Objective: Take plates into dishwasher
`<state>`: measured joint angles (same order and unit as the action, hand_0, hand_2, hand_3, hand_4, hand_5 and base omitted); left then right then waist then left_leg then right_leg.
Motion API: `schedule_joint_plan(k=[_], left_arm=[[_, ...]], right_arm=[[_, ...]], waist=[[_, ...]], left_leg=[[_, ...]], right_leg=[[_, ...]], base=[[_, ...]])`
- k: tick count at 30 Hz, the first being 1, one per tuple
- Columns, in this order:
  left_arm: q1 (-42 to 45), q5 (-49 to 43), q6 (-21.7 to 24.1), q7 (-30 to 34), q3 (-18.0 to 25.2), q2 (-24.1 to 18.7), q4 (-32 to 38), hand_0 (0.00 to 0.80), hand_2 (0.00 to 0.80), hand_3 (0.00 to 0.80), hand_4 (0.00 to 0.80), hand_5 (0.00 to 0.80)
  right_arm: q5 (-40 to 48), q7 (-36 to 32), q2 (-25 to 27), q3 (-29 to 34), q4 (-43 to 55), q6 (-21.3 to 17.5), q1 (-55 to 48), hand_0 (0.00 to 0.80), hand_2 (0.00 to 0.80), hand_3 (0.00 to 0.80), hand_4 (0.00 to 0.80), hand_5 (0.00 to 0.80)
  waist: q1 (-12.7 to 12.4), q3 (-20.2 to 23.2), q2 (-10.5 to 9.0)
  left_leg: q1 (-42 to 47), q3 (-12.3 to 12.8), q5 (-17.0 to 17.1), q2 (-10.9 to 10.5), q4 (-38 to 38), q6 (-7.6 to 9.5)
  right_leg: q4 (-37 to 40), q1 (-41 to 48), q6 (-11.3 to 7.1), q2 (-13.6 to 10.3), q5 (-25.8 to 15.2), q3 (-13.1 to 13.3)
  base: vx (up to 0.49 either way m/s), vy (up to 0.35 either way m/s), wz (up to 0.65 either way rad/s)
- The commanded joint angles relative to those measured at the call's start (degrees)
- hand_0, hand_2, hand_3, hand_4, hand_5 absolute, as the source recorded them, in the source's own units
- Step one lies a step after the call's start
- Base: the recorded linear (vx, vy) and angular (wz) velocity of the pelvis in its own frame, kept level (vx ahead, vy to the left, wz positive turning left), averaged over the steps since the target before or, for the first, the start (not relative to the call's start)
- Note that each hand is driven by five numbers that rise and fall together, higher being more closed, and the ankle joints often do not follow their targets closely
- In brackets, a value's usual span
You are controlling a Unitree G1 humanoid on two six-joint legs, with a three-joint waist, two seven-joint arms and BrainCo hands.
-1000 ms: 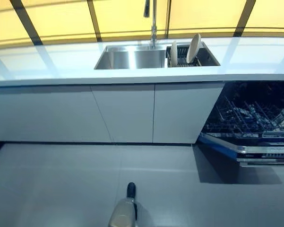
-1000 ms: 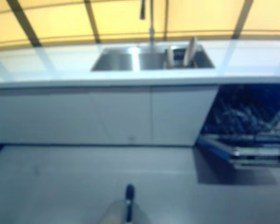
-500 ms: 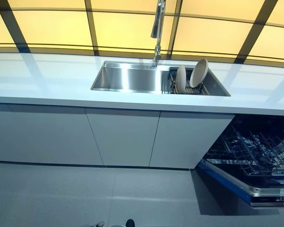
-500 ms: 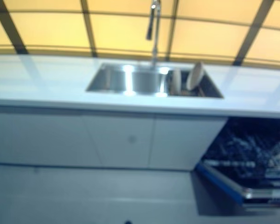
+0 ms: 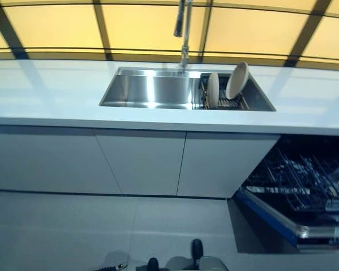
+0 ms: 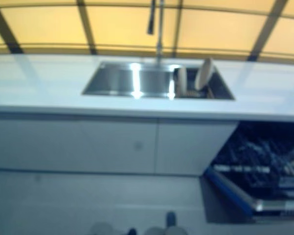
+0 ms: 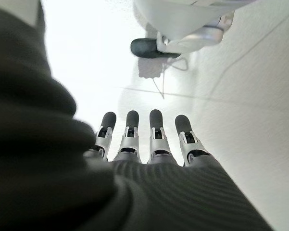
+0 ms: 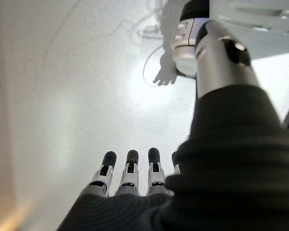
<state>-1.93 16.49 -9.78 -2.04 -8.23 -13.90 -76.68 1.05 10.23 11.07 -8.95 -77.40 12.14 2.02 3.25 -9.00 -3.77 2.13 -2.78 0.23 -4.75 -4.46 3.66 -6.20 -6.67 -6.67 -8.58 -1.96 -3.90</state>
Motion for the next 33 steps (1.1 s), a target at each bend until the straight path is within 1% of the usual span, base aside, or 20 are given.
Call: schedule_joint_plan(k=[1, 5, 7, 8, 9, 10, 11, 12, 14, 15, 16, 17, 18, 19, 21, 24, 27, 29, 30, 33], left_arm=[[0.6, -3.5, 0.8, 0.2, 3.0, 0.4, -0.6, 0.000, 0.000, 0.000, 0.000, 0.000], [0.8, -3.5, 1.1, -0.5, 2.7, 0.6, -0.4, 0.000, 0.000, 0.000, 0.000, 0.000], [0.7, -3.5, 0.8, -0.8, 2.9, 0.6, -0.5, 0.000, 0.000, 0.000, 0.000, 0.000], [0.7, -3.6, 0.6, -1.0, 3.1, 0.6, -0.6, 0.000, 0.000, 0.000, 0.000, 0.000], [0.6, -3.5, 0.5, -1.4, 3.1, 0.7, -0.9, 0.000, 0.000, 0.000, 0.000, 0.000], [0.6, -3.4, 0.6, -1.6, 3.1, 0.7, -1.1, 0.000, 0.000, 0.000, 0.000, 0.000], [0.8, -3.1, 1.2, -1.8, 3.2, 0.9, -1.6, 0.000, 0.000, 0.000, 0.000, 0.000], [0.9, -3.3, 0.9, -1.8, 3.2, 1.0, -1.3, 0.000, 0.000, 0.000, 0.000, 0.000], [1.3, -1.5, 0.8, -2.3, 2.3, 1.6, -0.5, 0.000, 0.000, 0.000, 0.000, 0.000], [1.5, -0.9, 0.6, -2.4, 2.3, 1.8, 0.0, 0.000, 0.000, 0.000, 0.000, 0.000], [1.6, -0.7, 0.5, -2.4, 2.3, 1.8, 0.2, 0.000, 0.000, 0.000, 0.000, 0.000], [1.4, -0.4, 0.2, -2.5, 2.1, 1.7, 0.4, 0.000, 0.000, 0.000, 0.000, 0.000], [1.4, -1.2, -0.3, -2.3, 2.1, 1.6, 0.8, 0.000, 0.000, 0.000, 0.000, 0.000], [1.4, -2.2, -0.3, -2.0, 2.1, 1.6, 0.9, 0.000, 0.000, 0.000, 0.000, 0.000], [1.4, -4.1, -1.3, -1.7, 2.3, 1.1, 1.4, 0.000, 0.000, 0.000, 0.000, 0.000], [1.1, -3.1, -1.4, -2.7, 1.4, -0.8, 2.0, 0.000, 0.000, 0.000, 0.000, 0.000], [-0.4, -3.7, -3.4, -2.1, -0.3, -3.4, 4.2, 0.000, 0.000, 0.000, 0.000, 0.000], [-1.5, -4.4, -4.3, -1.2, -1.6, -5.4, 6.0, 0.000, 0.000, 0.000, 0.000, 0.000], [-1.7, -4.3, -4.7, -0.8, -2.0, -6.6, 7.6, 0.000, 0.000, 0.000, 0.000, 0.000], [-0.2, -4.0, -4.1, 0.2, -2.2, -8.2, 8.7, 0.000, 0.000, 0.000, 0.000, 0.000]], right_arm=[[1.6, 0.2, 2.6, -2.4, 0.4, -0.3, 1.2, 0.000, 0.000, 0.000, 0.000, 0.000], [1.0, -1.2, 3.0, -3.2, 0.4, -0.3, 2.2, 0.000, 0.000, 0.000, 0.000, 0.000], [0.3, -2.2, 3.1, -3.7, 0.6, 0.3, 2.5, 0.000, 0.000, 0.000, 0.000, 0.000], [0.0, -2.7, 3.2, -4.2, 0.7, 0.6, 2.6, 0.000, 0.000, 0.000, 0.000, 0.000], [0.6, -3.0, 3.4, -4.8, 0.6, 0.6, 2.7, 0.000, 0.000, 0.000, 0.000, 0.000], [1.1, -3.0, 3.6, -5.0, 0.7, 0.4, 2.7, 0.000, 0.000, 0.000, 0.000, 0.000], [1.4, -3.1, 4.0, -5.4, 0.9, 0.1, 2.9, 0.000, 0.000, 0.000, 0.000, 0.000], [1.1, -3.4, 4.3, -5.4, 1.4, 0.8, 3.0, 0.000, 0.000, 0.000, 0.000, 0.000], [0.0, -3.5, 4.9, -5.7, 1.4, 1.6, 3.9, 0.000, 0.000, 0.000, 0.000, 0.000], [-0.7, -4.7, 5.1, -5.6, 1.3, 1.1, 4.4, 0.000, 0.000, 0.000, 0.000, 0.000], [-1.0, -5.3, 5.1, -5.5, 1.3, 0.8, 4.5, 0.000, 0.000, 0.000, 0.000, 0.000], [-1.3, -6.6, 5.1, -5.5, 1.2, 0.0, 4.7, 0.000, 0.000, 0.000, 0.000, 0.000], [-1.6, -8.6, 5.1, -6.0, 2.0, -2.0, 4.9, 0.000, 0.000, 0.000, 0.000, 0.000], [-2.4, -10.0, 5.1, -6.5, 2.8, -4.0, 5.2, 0.000, 0.000, 0.000, 0.000, 0.000], [-5.0, -11.5, 5.3, -7.3, 4.2, -6.6, 5.9, 0.000, 0.000, 0.000, 0.000, 0.000], [-6.7, -15.3, 5.3, -11.1, 7.6, -9.6, 6.1, 0.000, 0.000, 0.000, 0.000, 0.000], [-5.4, -21.3, 5.4, -15.8, 15.6, -14.0, 7.4, 0.000, 0.000, 0.000, 0.000, 0.000], [-1.5, -25.0, 7.0, -19.3, 27.5, -11.8, 8.3, 0.000, 0.000, 0.000, 0.000, 0.000], [1.6, -28.7, 9.0, -20.3, 37.1, -10.0, 8.7, 0.000, 0.000, 0.000, 0.000, 0.000], [7.9, -36.4, 16.8, -21.3, 55.7, -8.6, 9.4, 0.000, 0.000, 0.000, 0.000, 0.000]], waist=[[-1.5, 1.8, 2.77], [-1.9, 2.8, 2.77], [-1.9, 3.1, 2.81], [-1.8, 3.3, 2.96], [-1.8, 3.6, 3.28], [-1.8, 3.4, 3.05], [-2.4, 2.6, 2.51], [-3.2, 1.6, 2.22], [-5.0, 0.0, 3.64], [-5.7, -0.5, 4.38], [-6.0, -0.8, 4.51], [-6.8, -1.1, 5.24], [-9.1, -1.2, 5.81], [-9.6, -1.4, 5.66], [-9.5, -0.8, 5.49], [-9.7, 0.1, 4.58], [-10.7, 0.4, 3.40], [-11.5, 0.2, 2.21], [-11.9, 0.1, 1.41], [-11.8, 0.3, 0.31]], left_leg=[[8.7, 0.4, -7.8, 0.9, 0.8, -1.24], [9.4, 0.6, -9.0, 2.5, -1.3, -2.90], [9.5, 0.5, -8.2, 3.2, -3.5, -3.65], [9.7, 0.8, -6.6, 3.8, -6.3, -4.43], [9.0, 1.3, -2.4, 4.7, -10.2, -5.49], [7.7, 1.9, -0.1, 5.0, -14.2, -5.80], [1.9, 2.8, 2.6, 4.4, -22.6, -6.04], [-3.6, 3.8, 3.9, 4.5, -25.7, -6.24], [-6.6, 5.2, 4.0, 5.3, -14.9, -6.44], [-7.4, 5.2, 5.5, 6.3, -9.5, -6.87], [-7.4, 5.3, 6.0, 6.6, -7.9, -7.02], [-8.2, 4.9, 8.8, 7.7, -2.0, -7.98], [-12.9, 2.7, 13.9, 8.6, 5.6, -9.38], [-14.3, 2.3, 14.4, 8.6, 5.3, -9.23], [-13.5, 6.0, 11.8, 9.6, 4.8, -8.35], [-12.7, 5.5, 8.0, 8.7, 1.0, -7.05], [-11.4, 5.2, 7.6, 8.4, 2.1, -6.20], [-13.4, 5.2, 8.1, 8.2, 1.7, -6.09], [-15.0, 5.3, 8.6, 8.2, 1.6, -6.19], [-16.4, 5.9, 9.4, 8.7, 2.5, -6.76]], right_leg=[[2.6, 1.0, 0.24, 1.9, -6.8, -1.5], [2.1, 2.7, 2.05, 2.3, -4.1, -3.1], [1.6, 2.7, 2.82, 2.6, -3.3, -3.9], [1.3, 2.7, 3.49, 2.8, -2.7, -4.9], [1.4, 3.2, 4.42, 3.3, -2.1, -6.0], [1.5, 3.7, 5.01, 3.2, -1.6, -6.3], [1.4, 5.2, 6.11, 3.1, -0.4, -6.2], [1.3, 7.1, 6.88, 3.1, 0.7, -5.6], [1.6, 11.0, 5.58, 4.0, 2.6, -3.9], [2.1, 12.4, 4.92, 4.4, 3.1, -3.2], [2.2, 13.1, 4.74, 4.4, 3.4, -2.9], [2.7, 14.7, 4.42, 5.0, 4.0, -2.5], [3.5, 19.0, 3.89, 5.4, 5.7, 0.5], [3.0, 20.7, 3.77, 5.1, 7.8, 1.7], [1.1, 21.9, 3.07, 3.7, 10.5, 1.3], [-0.6, 21.7, 2.47, 2.2, 11.3, -0.1], [0.2, 20.5, 1.83, 1.2, 9.7, -2.6], [1.2, 19.6, 1.56, 1.3, 8.8, -2.8], [2.1, 19.2, 1.34, 1.3, 8.2, -3.1], [3.8, 18.9, 0.93, 1.5, 7.6, -3.2]], base=[[0.303, -0.172, -0.22], [0.244, -0.160, 0.28], [0.138, -0.114, 0.11], [0.127, -0.107, 0.17], [0.129, -0.121, 0.16], [0.181, -0.172, 0.05], [0.210, -0.167, -0.10], [0.341, -0.091, -0.09], [0.383, 0.088, -0.39], [0.299, 0.130, -0.70], [0.311, 0.151, -0.62], [0.469, 0.186, -0.43], [0.525, 0.209, -0.35], [0.507, 0.216, -0.43], [0.286, 0.145, -0.48], [0.193, 0.029, -0.19], [0.064, -0.093, -0.29], [-0.095, -0.167, -0.04], [-0.112, -0.192, 0.18], [-0.044, -0.130, 0.10]])
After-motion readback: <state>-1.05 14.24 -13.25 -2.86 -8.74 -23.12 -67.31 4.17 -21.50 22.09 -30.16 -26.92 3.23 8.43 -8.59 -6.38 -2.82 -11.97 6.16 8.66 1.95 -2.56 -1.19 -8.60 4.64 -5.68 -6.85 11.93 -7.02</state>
